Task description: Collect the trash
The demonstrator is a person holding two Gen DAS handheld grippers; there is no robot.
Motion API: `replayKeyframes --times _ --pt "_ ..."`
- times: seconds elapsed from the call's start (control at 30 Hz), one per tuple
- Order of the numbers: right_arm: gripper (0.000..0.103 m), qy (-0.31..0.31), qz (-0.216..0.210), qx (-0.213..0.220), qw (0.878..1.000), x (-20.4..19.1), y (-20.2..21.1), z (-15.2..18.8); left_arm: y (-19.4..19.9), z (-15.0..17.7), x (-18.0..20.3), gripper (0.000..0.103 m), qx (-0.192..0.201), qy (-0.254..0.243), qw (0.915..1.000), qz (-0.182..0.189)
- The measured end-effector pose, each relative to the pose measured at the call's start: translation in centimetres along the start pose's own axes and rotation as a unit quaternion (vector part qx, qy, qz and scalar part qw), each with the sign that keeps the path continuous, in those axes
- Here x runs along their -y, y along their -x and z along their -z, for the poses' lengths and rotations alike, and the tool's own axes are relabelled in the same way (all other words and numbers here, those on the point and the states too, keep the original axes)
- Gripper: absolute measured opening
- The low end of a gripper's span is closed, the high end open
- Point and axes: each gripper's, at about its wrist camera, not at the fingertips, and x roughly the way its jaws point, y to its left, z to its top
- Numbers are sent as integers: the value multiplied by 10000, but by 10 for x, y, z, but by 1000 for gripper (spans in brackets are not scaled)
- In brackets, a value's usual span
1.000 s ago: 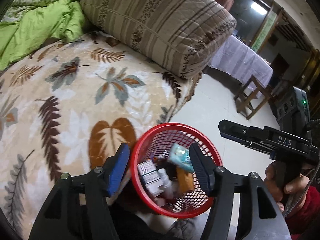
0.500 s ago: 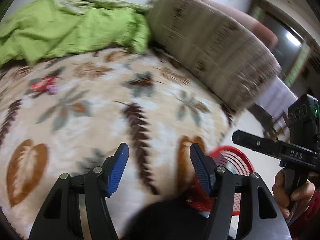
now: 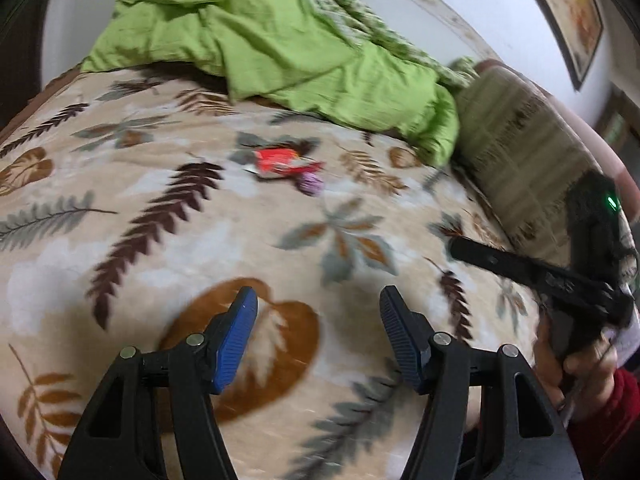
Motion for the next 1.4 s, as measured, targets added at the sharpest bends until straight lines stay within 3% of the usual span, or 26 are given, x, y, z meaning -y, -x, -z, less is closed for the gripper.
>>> replayKeyframes --times 0.3,0.5,0.63,0.67,0.7,0.93,1.13,1.23,1.3,1.4 --pt "44 861 254 -416 9951 -16 -131 -65 -21 -30 -42 62 14 16 9997 -254" --pt "44 1065 512 -569 9914 -9 -186 -83 -44 -53 -46 62 -42 -423 9986 -319" --pt "42 1161 439 -537 9908 -8 -202 -83 -61 -64 -41 62 -100 -711 9969 -317" --pt "30 1204 473 -507 9903 -9 -202 -81 -65 -66 -39 62 -105 -782 9964 -306" --pt "27 1216 473 -477 9903 -10 -200 -79 -70 -68 -37 62 -111 -850 9959 -299" --pt "27 769 363 -162 9962 5 -143 -53 -117 -84 -14 62 -364 -1520 9874 -261" --pt "27 209 235 11 9995 28 -94 -24 -166 -88 12 58 -443 -2305 9694 -715" --pt "27 57 196 91 9998 32 -82 -17 -194 -93 17 45 -614 -2510 9613 -958" --pt "27 -45 104 135 9998 33 -77 -15 -210 -96 18 30 -698 -2564 9571 -1153" --pt "27 -117 63 148 9998 31 -75 -12 -215 -99 17 18 -632 -2445 9600 -1211"
